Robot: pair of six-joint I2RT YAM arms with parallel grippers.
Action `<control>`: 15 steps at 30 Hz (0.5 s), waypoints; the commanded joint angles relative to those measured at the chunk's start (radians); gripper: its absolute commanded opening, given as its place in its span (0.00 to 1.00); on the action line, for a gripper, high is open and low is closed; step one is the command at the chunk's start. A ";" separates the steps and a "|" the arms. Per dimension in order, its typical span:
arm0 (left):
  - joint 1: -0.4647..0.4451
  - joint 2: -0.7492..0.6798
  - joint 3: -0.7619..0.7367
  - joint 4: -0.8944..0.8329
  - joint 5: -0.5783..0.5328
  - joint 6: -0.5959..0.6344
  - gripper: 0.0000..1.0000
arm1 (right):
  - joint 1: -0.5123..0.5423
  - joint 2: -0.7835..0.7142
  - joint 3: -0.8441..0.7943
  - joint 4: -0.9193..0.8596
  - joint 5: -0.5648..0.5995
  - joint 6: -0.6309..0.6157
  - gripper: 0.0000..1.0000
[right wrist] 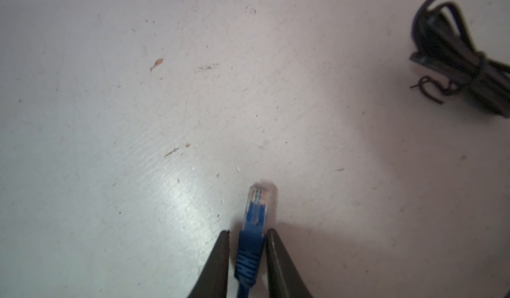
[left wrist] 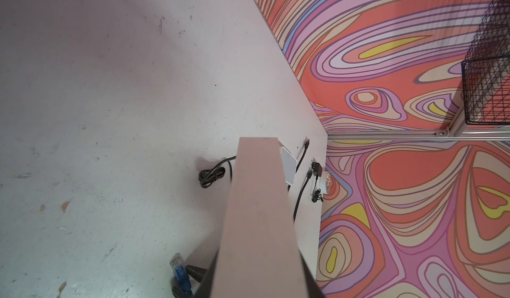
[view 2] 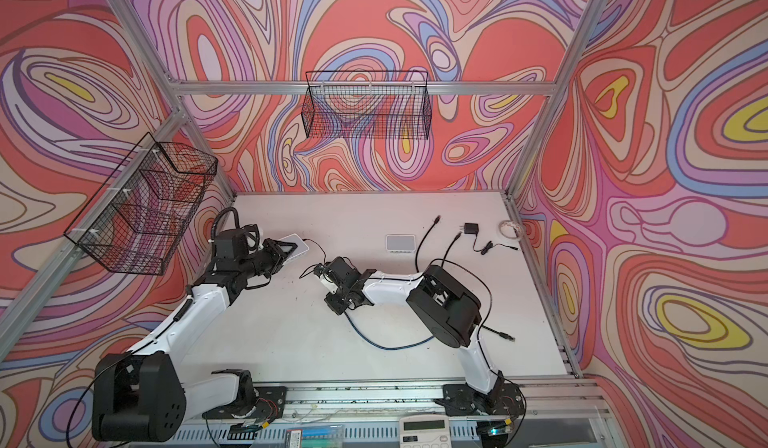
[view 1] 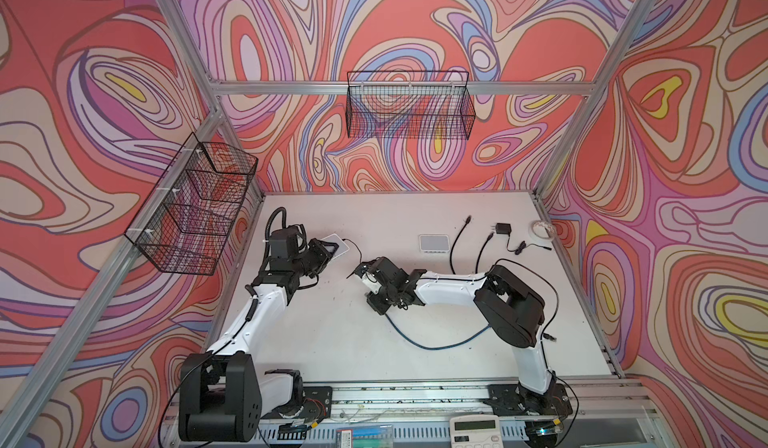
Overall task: Insert the plug into the switch port
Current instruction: 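Lift the blue ethernet plug off the table with the right gripper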
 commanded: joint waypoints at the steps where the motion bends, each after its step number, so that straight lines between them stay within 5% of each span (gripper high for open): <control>1: 0.005 -0.005 -0.001 0.013 0.000 -0.002 0.00 | 0.004 0.014 -0.044 -0.099 0.037 0.016 0.25; 15: 0.004 -0.010 0.005 0.003 0.002 -0.001 0.00 | 0.003 0.018 -0.062 -0.077 0.028 0.037 0.18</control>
